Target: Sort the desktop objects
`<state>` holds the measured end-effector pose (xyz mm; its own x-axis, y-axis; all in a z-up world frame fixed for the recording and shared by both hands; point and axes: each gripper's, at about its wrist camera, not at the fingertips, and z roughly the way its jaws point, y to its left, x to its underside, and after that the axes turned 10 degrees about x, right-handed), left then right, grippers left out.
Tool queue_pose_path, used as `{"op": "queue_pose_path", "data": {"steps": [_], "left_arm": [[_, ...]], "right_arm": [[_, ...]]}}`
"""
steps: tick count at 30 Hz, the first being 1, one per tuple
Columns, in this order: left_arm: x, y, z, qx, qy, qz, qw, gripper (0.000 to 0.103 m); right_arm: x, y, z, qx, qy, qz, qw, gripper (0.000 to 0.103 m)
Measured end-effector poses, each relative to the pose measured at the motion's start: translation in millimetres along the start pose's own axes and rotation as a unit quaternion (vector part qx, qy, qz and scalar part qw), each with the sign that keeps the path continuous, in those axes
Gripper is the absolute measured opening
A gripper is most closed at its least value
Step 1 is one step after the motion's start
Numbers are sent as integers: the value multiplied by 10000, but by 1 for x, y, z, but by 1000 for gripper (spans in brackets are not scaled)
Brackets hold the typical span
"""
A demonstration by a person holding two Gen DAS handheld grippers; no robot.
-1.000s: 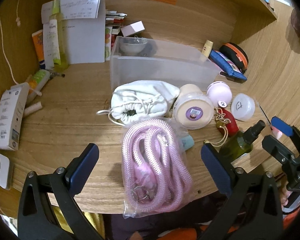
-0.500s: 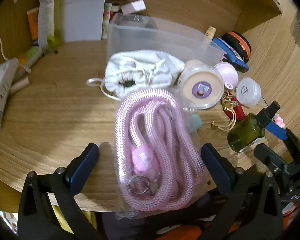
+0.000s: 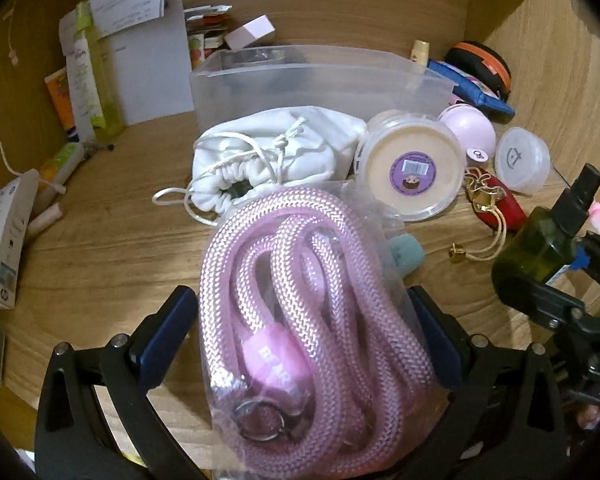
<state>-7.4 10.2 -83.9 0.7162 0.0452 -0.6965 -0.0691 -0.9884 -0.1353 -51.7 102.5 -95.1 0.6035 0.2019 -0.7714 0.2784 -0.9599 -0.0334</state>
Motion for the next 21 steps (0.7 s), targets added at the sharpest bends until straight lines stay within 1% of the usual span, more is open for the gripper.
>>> {"op": "queue_pose_path", "data": {"steps": [2,3,5,6,8,9,10,11,15,21], "left_arm": [[-1,1,1,33,-5,36,10000,103],[-2,1,1,59,14,62,10000,103],[-1,2,0,115,28,102,9999,103],[0,2,-2,118,3,129,9998,99],[2,3,-5,157,-43,176,9997,85],[2,3,-8,143,-53,190,9997,75],[2,5,-10,206,-51,206,9996,69],[2,5,-11,244,-55,259,9994,67],[7,9,-16,251,-104,264,9993,65],[10,23,-28,299,-217,-1,9993,65]], "right_arm": [[0,1,3,-5,25,-6,10000,47],[0,0,3,-18,34,7,10000,40],[0,-2,2,-121,30,68,9999,39],[-1,-3,1,-152,12,81,9999,39],[-2,-5,-3,-167,-44,90,9998,39],[-3,-6,-4,-168,-55,88,9998,39],[-5,-7,-5,-182,-57,97,9998,39],[-6,-8,-5,-221,-44,114,9997,39],[-11,-10,-4,-302,22,127,9995,39],[-16,-13,-9,-357,-12,196,9992,39]]}}
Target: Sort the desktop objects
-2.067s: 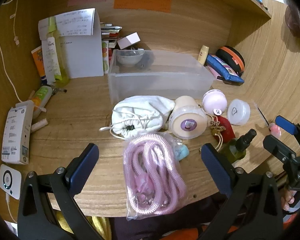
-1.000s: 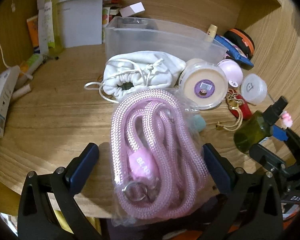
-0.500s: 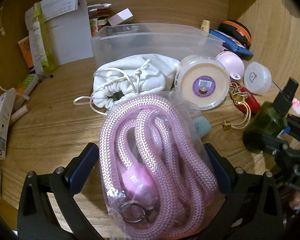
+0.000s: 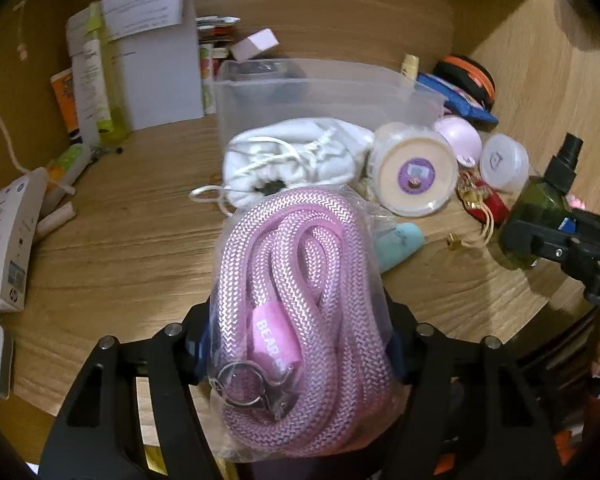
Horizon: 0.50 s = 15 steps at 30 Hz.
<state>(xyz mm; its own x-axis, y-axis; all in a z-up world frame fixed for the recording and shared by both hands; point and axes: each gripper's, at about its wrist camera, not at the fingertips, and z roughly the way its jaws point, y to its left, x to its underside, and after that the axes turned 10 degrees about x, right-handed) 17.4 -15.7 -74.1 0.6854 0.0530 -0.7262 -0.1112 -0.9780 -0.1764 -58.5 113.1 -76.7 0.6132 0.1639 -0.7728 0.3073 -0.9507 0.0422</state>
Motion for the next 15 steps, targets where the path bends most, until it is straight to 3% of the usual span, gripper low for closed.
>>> {"op": "queue_pose_path", "data": {"steps": [4,9,15], "left_arm": [[-7,6,-14,60,-184,-136,9997,65],[-26,2,-41,-93,-576,65,9983,65],[-52,0,-57,-176,-775,222,9966,65]], "right_arm": [[-9,-1,-6,-42,-48,36,10000,39],[-27,-3,-10,-160,-129,50,9998,39],[-54,-9,-16,-253,-350,80,9990,39]]}}
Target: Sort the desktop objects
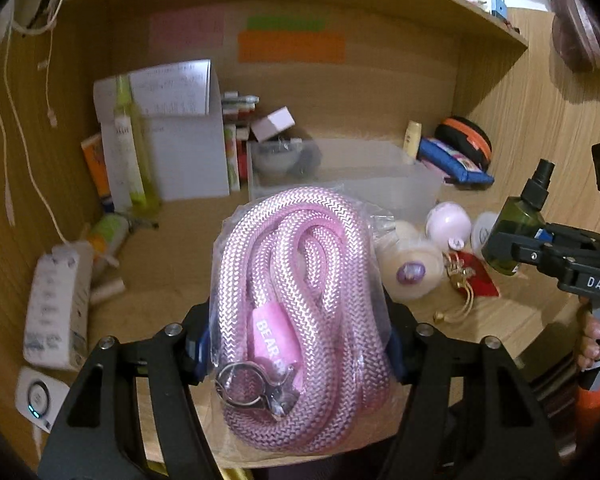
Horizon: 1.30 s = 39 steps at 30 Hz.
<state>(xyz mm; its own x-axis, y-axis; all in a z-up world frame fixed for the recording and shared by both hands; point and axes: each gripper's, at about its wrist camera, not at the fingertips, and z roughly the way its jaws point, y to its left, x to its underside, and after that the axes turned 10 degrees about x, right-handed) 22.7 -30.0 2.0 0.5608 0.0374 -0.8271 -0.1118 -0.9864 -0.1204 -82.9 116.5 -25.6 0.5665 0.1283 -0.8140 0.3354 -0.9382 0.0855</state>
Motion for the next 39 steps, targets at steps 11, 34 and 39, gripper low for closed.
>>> {"op": "queue_pose_path", "data": {"steps": [11,34,39], "left_arm": [[-52,12,17,150,-90,-106,9998,65],[-114,40,105,403,408,-383,9976,65],[-104,43,114,288,427,-396,9979,65]], "right_arm": [[-45,-22,1,16,-202,-59,9998,39],[-88,-42,83,13,315,10,9995,35],[-73,-43,84,58,-28,280,9996,35]]}}
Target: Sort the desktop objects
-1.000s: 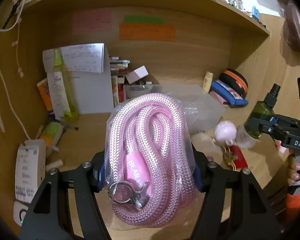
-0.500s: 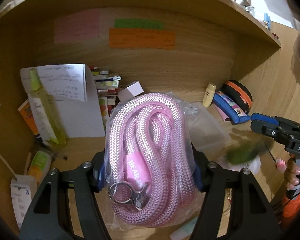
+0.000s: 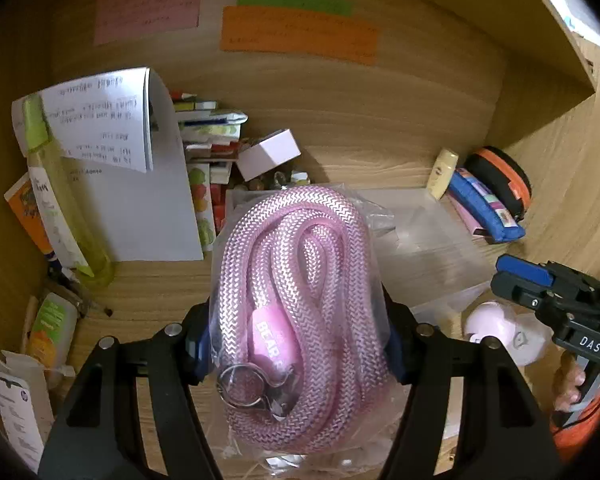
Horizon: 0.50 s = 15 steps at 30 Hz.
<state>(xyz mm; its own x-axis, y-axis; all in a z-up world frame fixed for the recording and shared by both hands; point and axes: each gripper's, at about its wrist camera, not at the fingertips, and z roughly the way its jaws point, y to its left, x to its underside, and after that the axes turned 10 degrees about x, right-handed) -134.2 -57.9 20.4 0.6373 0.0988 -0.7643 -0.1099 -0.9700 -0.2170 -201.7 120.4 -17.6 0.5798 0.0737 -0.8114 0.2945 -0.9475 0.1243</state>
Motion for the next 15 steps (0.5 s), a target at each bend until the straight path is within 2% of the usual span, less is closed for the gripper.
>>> {"op": "queue_pose_path", "data": {"steps": [3,6,9,15], "left_arm": [[3,4,1,37,-7,-143,9999,65],[3,7,-1,27,-74,-225,9997,65],[2,7,-2,45,-107,-234,9997,65],[-1,-4,4,13,-14,75,10000,65]], "right_arm": [[3,0,9,111,-190,202,9996,35],[2,-1,12,-58,-321,456,9984,35],[3,7,11,203,-385,180,9989,35],[2,6,13,266,-271,168,9991,40]]}}
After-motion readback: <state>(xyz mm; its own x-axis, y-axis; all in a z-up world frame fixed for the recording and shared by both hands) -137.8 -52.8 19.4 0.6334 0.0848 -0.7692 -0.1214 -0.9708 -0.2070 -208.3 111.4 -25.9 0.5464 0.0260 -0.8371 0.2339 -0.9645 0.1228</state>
